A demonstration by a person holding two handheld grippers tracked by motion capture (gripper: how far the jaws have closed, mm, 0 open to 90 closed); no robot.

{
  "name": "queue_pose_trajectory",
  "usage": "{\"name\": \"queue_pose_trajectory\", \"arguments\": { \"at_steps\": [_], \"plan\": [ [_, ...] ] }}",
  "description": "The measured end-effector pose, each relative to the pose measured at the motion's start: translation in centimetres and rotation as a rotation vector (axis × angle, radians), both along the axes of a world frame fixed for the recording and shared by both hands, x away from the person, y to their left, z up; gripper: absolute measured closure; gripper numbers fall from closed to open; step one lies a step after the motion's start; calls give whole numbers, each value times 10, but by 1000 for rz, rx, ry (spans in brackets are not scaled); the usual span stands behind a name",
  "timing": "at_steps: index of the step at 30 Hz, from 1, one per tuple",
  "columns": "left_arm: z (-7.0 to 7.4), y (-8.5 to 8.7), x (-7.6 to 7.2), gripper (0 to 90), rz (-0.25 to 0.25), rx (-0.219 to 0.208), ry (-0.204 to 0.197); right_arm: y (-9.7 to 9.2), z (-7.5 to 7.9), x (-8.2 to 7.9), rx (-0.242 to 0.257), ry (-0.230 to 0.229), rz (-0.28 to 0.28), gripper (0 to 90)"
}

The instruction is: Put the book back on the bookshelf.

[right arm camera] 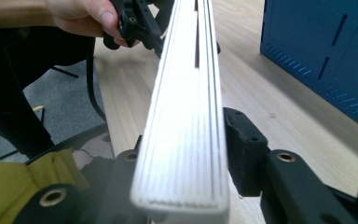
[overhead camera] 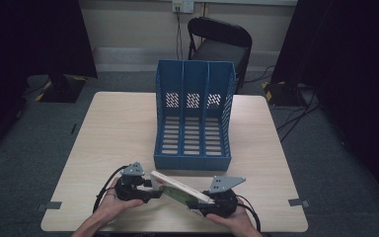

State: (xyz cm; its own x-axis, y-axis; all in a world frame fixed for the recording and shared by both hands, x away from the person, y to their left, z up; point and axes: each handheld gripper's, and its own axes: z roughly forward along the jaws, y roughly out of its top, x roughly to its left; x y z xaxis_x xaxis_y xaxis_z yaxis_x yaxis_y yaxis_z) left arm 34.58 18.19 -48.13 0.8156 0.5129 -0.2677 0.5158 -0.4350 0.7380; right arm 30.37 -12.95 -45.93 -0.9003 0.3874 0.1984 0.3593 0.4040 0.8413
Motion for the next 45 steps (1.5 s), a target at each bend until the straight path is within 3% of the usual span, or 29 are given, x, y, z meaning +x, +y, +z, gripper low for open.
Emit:
{"name": "queue_pose_trajectory", "arguments": {
  "at_steps": [2,6,15,18,24,26,29,33,35,40,43,45],
  "plan": [
    [0,0,0,477,1,-1,1,3,-3,0,15,18,-14,597],
    [0,0,0,475,-8,4,2,15,-6,-2,-2,-9,-23,603],
    [-1,-1,2,490,9,-4,3,15,-16,3,0,-8,-43,629],
    [-1,-2,3,491,17,-10,6,15,-16,4,-9,-14,-59,735],
    [-2,-4,3,506,21,11,-2,13,-16,7,-19,6,-82,760],
    [-2,-6,2,487,17,31,-10,13,-15,7,-24,3,-83,762],
    [-1,-4,2,423,29,27,-1,14,-14,5,-37,-11,-82,762],
    [4,8,3,380,74,13,-9,13,-13,4,-40,-12,-98,763],
    [6,16,3,343,103,28,-34,12,-12,4,-41,-13,-102,763],
    [4,36,9,255,189,50,-1,9,-9,6,-32,-2,-104,764],
    [4,47,14,238,257,107,-1,8,-7,6,-32,0,-100,764],
    [2,55,17,235,308,123,24,8,-6,5,-31,0,-102,764]
  ]
}}
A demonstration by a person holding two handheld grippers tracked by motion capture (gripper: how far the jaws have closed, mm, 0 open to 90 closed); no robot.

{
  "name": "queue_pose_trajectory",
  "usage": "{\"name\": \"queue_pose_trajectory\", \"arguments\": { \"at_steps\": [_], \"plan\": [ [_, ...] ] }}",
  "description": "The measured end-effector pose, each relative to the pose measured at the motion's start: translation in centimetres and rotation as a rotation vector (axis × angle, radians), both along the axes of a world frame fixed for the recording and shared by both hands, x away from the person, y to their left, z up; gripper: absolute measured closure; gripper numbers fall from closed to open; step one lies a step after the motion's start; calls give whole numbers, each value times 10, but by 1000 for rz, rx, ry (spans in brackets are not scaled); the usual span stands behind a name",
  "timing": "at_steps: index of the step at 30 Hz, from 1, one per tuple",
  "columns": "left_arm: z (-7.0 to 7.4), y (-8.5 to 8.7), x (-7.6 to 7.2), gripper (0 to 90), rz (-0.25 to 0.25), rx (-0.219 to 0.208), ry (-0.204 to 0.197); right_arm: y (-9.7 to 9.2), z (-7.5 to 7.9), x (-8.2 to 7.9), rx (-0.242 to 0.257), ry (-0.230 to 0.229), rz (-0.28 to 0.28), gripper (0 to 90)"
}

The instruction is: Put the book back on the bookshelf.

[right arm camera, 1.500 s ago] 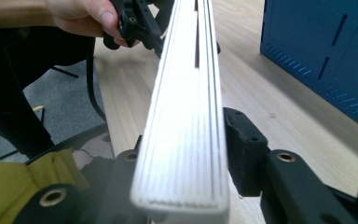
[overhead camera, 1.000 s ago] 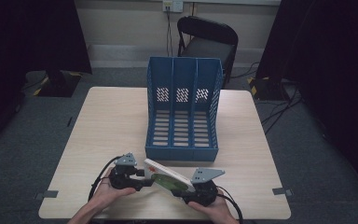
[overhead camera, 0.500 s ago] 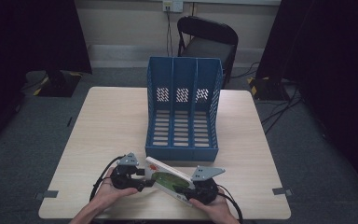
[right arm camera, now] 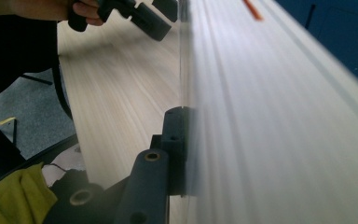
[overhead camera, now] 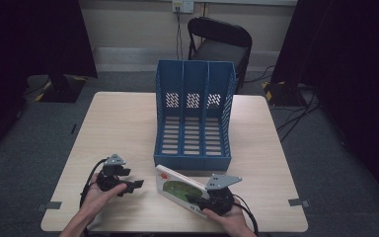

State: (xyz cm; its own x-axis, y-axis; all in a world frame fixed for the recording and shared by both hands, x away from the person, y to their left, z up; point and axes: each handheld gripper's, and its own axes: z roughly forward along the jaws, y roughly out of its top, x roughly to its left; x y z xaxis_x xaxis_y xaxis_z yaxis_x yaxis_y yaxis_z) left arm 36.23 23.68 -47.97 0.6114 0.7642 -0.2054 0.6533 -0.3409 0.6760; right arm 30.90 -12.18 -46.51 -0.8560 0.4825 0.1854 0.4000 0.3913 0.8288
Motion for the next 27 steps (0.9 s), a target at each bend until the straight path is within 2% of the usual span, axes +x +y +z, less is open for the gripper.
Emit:
{"name": "queue_pose_trajectory", "arguments": {
  "at_steps": [1,4,5,8,12,19,24,27],
  "plan": [
    [-2,4,2,233,35,31,13,0,0,0,1,0,3,764],
    [-7,12,6,233,107,71,43,-1,2,-1,2,0,5,764],
    [-9,14,7,231,136,77,22,-1,3,-1,4,-1,5,764],
    [-11,18,8,203,168,112,-7,-1,6,-2,6,-2,4,764],
    [-16,16,8,174,186,195,-67,-3,10,-3,19,-2,2,764],
    [-28,19,6,37,202,137,-148,-10,24,-8,58,-22,3,764],
    [-28,20,7,26,195,142,-146,-16,36,-11,90,-37,-2,765],
    [-28,20,7,26,195,143,-145,-17,41,-14,93,-46,3,764]
  ]
}}
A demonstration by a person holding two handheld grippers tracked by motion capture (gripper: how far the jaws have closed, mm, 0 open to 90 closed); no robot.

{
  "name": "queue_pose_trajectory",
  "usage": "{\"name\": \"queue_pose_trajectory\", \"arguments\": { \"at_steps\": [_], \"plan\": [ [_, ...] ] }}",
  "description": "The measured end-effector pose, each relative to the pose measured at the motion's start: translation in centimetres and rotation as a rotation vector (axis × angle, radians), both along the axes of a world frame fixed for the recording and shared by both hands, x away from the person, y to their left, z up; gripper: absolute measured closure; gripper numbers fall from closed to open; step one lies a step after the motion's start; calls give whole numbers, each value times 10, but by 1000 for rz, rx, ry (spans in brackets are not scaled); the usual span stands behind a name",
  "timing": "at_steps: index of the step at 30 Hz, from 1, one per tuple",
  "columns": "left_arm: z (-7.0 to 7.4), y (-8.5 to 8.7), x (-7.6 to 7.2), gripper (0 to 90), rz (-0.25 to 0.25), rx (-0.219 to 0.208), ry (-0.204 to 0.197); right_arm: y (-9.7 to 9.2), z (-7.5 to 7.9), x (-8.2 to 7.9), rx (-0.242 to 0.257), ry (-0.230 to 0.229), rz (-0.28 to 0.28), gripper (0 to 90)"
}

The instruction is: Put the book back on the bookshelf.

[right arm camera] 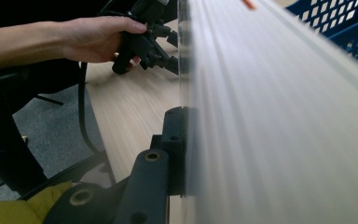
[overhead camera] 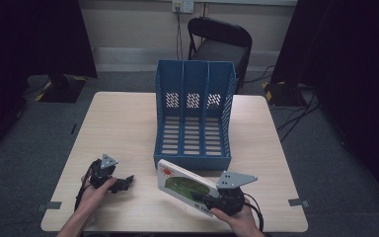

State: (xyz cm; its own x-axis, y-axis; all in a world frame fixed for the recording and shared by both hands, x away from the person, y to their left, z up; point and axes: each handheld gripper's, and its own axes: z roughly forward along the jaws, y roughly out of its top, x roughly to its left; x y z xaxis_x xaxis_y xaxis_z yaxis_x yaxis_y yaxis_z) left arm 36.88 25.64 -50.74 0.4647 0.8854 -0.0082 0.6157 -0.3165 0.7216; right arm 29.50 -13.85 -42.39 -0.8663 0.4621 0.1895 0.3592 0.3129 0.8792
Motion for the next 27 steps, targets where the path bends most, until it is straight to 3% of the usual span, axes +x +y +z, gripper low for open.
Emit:
{"name": "queue_pose_trajectory", "arguments": {
  "at_steps": [7,12,17,21,27],
  "plan": [
    [0,-2,-2,25,8,-4,1,-2,13,-2,-14,-15,-24,765],
    [0,-2,-2,22,3,-1,5,-8,26,0,12,-38,-50,765],
    [0,-2,-1,12,0,1,4,-21,42,7,40,-75,-101,765],
    [0,-3,-1,0,-5,5,9,-29,50,13,30,-101,-138,765],
    [0,-3,-1,0,-3,0,9,-39,54,23,44,-99,-210,765]
  ]
}}
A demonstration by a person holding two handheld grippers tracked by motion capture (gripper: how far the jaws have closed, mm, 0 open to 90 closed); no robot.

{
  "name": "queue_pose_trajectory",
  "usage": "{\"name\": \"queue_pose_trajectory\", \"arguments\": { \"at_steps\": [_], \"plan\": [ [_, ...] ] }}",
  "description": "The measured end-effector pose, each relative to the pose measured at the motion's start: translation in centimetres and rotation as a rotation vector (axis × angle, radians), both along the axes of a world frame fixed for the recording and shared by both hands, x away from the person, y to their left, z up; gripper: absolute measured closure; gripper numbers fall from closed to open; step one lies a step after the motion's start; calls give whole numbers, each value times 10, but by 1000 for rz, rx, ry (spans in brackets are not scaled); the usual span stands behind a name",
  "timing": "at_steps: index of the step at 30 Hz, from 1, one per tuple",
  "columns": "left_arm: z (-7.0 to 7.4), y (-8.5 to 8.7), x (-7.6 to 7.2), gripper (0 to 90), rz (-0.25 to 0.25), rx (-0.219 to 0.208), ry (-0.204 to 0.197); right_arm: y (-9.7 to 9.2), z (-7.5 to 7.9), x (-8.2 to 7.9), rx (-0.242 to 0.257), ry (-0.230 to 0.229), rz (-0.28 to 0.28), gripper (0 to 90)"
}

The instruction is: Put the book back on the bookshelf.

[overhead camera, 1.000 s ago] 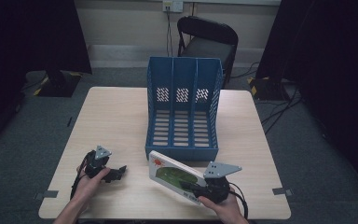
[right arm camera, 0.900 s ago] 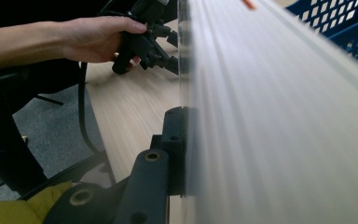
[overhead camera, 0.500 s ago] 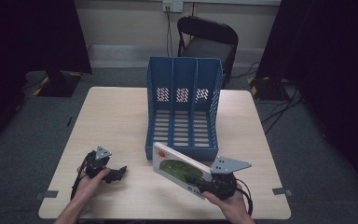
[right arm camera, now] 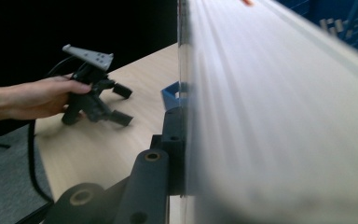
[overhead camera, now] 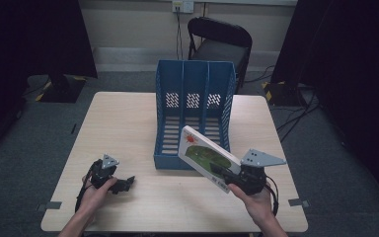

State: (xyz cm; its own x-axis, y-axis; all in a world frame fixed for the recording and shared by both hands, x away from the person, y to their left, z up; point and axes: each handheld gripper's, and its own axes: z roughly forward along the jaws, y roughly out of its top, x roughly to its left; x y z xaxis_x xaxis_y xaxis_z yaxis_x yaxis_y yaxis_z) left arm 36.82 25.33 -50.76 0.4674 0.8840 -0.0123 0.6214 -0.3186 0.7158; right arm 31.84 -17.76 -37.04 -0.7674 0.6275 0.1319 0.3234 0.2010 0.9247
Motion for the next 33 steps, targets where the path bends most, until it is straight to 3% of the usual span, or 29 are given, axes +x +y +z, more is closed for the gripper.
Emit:
{"name": "queue_pose_trajectory", "arguments": {
  "at_steps": [14,18,26,33],
  "plan": [
    [0,0,0,0,0,-1,0,-26,15,24,-21,-36,-145,765],
    [0,0,0,0,0,-1,0,-31,15,32,-14,-25,-209,764],
    [0,0,0,0,-2,-1,0,-29,14,48,-28,-9,-330,764],
    [0,0,0,0,-3,0,0,-22,10,68,-23,14,-392,764]
  ]
}}
